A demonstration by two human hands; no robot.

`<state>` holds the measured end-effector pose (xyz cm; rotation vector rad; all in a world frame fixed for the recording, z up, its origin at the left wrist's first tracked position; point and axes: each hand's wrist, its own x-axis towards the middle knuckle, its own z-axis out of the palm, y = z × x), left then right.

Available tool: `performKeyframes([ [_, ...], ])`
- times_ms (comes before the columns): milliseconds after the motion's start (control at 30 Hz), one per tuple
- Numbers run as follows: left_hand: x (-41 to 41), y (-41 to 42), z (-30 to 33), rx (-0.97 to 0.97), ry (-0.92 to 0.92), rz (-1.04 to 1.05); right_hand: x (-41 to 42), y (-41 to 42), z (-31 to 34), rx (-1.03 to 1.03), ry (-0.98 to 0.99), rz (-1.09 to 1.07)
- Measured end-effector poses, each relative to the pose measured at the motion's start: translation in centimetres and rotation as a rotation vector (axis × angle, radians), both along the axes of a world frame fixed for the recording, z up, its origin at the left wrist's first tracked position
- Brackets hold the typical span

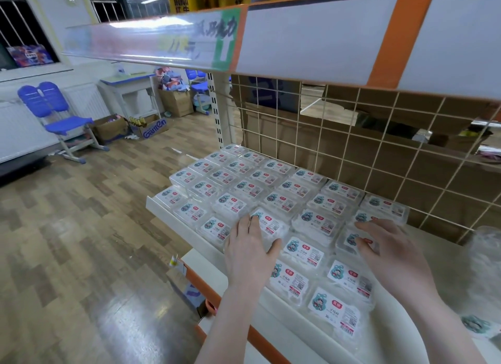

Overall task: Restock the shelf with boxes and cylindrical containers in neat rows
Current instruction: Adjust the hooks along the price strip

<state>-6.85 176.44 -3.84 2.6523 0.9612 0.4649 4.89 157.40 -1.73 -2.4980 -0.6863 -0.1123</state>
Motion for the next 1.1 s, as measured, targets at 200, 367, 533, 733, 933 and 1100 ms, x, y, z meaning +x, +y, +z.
performKeyframes([
  [200,0.3,0.6,-0.1,-0.017,0.003,0.024,0.1,0.0,-0.1,0.005,0.005,-0.008],
  [367,0.5,0.6,-0.1,-0.027,0.002,0.044,0.2,-0.5,-0.6,0.044,-0.002,-0.010],
  [533,0.5,0.5,-0.2,-0.046,-0.022,0.052,0.3,-1.1,-0.8,0.039,-0.037,-0.014],
  [733,-0.7,0.1,0.0,-0.031,-0.063,0.044,-0.5,-1.9,-1.2,0.040,-0.086,-0.044],
  [933,-2.8,-0.2,0.7,0.006,-0.101,-0.058,-3.7,-3.5,-1.9,0.090,-0.259,-0.112],
  [1100,-5.2,-0.4,1.4,0.002,-0.126,-0.218,-8.5,-5.3,-2.1,0.081,-0.302,-0.351],
])
